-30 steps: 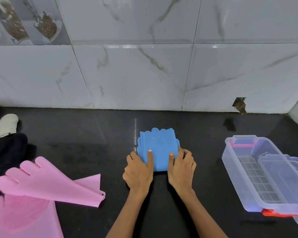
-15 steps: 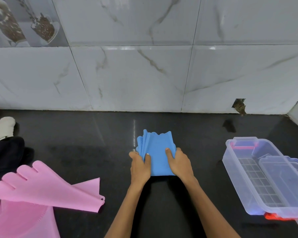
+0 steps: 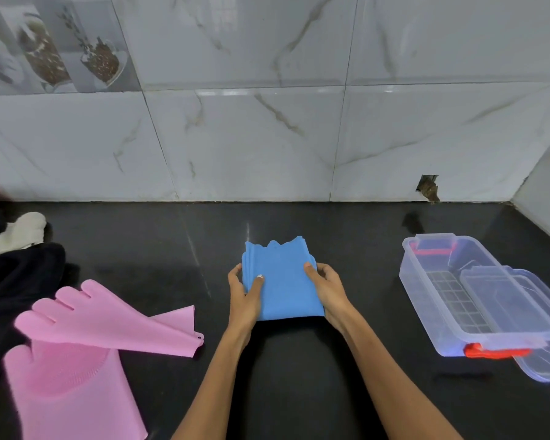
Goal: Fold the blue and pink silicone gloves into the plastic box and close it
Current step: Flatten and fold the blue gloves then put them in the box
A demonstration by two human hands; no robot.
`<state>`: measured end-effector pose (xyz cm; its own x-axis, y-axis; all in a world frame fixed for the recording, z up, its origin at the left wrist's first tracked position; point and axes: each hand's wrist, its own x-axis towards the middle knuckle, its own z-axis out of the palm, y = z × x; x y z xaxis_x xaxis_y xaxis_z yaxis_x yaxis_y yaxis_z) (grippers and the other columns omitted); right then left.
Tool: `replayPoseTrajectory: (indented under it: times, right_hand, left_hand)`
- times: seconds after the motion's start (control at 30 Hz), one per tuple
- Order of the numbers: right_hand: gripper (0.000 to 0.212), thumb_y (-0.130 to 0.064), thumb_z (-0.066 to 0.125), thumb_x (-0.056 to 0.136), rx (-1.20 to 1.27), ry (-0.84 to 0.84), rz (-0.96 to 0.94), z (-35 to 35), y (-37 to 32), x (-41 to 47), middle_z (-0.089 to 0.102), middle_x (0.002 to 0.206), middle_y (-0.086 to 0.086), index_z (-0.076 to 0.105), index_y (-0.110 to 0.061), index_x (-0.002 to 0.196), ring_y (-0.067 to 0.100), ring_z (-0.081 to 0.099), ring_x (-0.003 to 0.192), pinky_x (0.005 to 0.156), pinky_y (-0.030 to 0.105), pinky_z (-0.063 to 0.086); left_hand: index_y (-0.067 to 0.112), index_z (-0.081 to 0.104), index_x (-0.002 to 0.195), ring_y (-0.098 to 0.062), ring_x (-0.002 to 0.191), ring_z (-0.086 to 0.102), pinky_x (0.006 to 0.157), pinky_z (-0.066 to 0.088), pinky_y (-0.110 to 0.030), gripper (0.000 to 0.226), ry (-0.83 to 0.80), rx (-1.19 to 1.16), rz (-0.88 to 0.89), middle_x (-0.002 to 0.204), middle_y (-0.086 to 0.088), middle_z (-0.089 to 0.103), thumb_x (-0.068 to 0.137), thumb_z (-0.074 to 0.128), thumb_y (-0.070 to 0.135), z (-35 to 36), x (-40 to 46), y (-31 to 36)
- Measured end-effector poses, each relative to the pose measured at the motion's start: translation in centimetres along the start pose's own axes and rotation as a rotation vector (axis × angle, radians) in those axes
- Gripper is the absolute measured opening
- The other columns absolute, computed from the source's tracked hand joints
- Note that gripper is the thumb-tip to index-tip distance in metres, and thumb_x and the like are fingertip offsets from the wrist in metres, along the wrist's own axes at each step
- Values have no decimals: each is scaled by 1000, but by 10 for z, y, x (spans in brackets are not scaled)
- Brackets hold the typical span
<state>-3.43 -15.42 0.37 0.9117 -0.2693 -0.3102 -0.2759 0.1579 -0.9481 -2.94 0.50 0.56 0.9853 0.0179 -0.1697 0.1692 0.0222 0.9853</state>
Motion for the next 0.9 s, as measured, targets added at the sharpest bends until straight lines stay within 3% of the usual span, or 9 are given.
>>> replayPoseTrajectory:
  times: [0.2, 0.33, 0.53, 0.6, 0.67, 0.8, 0.9]
  right_hand:
    - [29, -33, 59, 91, 68, 107, -157, -30, -40, -25, 65, 102, 3, 53, -13, 112, 15, 66, 83, 68, 28, 56]
    - [33, -33, 61, 89, 6, 297, -293, -88, -77, -46, 63, 100, 4, 53, -10, 111, 14, 62, 82, 69, 26, 52]
    - [33, -32, 64, 88, -59, 499, -325, -203, -102, -85, 65, 100, 8, 54, -8, 108, 18, 63, 80, 75, 35, 53]
    - [31, -31, 64, 88, -78, 522, -308, -228, -105, -91, 65, 101, 11, 55, -7, 106, 18, 63, 78, 74, 35, 54]
    - [25, -28, 64, 89, -122, 530, -298, -243, -104, -92, 65, 97, 12, 55, -8, 100, 13, 62, 71, 66, 26, 54]
    - [31, -24, 64, 89, -343, 532, -272, -253, -98, -83, 59, 91, 12, 56, 1, 105, 16, 57, 74, 66, 26, 47]
    - [33, -21, 60, 91, -622, 557, -274, -253, -95, -73, 60, 105, 16, 57, 2, 113, 21, 53, 89, 76, 30, 40]
  left_hand:
    - [33, 29, 135, -17, 96, 63, 71, 56, -31, 48, -61, -109, 84, 116, 2, 54, 96, 54, 24, 34, -12, 29]
    - [37, 30, 135, -3, 88, 62, 54, 53, -13, 46, -177, -182, 168, 106, 18, 55, 96, 54, 25, 95, -28, 52]
    - [27, 21, 143, -6, 94, 61, 72, 54, -22, 56, -397, -179, 179, 118, 8, 52, 97, 52, 24, 203, -77, 64]
    - [26, 18, 147, -15, 99, 60, 83, 53, -34, 59, -423, -102, 186, 125, 2, 51, 97, 50, 24, 225, -88, 65]
    - [26, 16, 149, -22, 103, 60, 89, 52, -40, 58, -426, 42, 222, 128, -4, 52, 98, 46, 26, 237, -92, 65]
    - [20, 20, 149, -30, 102, 60, 84, 49, -43, 52, -314, 450, 350, 123, -13, 57, 101, 36, 29, 247, -98, 58]
    - [20, 23, 148, -30, 102, 59, 78, 48, -40, 51, -245, 755, 450, 128, -13, 52, 100, 36, 29, 251, -103, 52]
